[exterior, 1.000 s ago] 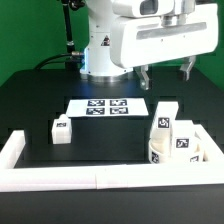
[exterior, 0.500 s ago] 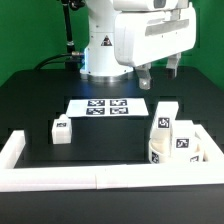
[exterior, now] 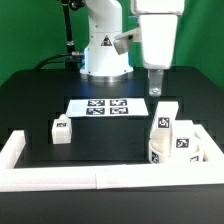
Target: Assemble stool
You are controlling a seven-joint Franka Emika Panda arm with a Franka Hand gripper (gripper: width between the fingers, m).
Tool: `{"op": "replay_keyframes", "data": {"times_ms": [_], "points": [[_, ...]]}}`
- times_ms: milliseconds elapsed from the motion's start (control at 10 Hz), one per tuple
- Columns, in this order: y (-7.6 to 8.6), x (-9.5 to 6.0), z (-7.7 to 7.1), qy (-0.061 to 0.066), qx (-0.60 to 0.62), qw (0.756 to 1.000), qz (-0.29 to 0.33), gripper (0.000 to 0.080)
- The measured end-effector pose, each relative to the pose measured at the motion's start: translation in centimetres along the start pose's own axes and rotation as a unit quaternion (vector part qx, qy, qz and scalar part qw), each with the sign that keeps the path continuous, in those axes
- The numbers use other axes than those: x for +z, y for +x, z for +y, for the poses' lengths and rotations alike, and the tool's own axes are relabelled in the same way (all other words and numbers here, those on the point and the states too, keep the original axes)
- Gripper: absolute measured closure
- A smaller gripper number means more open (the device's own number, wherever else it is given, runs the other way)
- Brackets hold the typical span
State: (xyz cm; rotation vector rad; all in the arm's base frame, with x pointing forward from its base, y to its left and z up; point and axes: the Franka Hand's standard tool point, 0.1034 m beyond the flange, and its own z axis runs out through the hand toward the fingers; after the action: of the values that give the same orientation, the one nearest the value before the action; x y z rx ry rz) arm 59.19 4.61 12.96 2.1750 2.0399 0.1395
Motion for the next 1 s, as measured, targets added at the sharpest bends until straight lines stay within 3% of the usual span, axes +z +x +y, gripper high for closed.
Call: {"op": "replay_keyframes", "data": {"times_ms": [500, 800, 1000], "points": [[-0.8, 0.0, 0.1, -0.001, 0.009, 1.0, -0.011, 0.015], [2.6, 1.1, -0.6, 0.0, 0.039, 0.998, -0.049, 0.015], [3.3, 1.6, -0.9, 0.007, 0.054, 0.997, -0.052, 0.015]]}}
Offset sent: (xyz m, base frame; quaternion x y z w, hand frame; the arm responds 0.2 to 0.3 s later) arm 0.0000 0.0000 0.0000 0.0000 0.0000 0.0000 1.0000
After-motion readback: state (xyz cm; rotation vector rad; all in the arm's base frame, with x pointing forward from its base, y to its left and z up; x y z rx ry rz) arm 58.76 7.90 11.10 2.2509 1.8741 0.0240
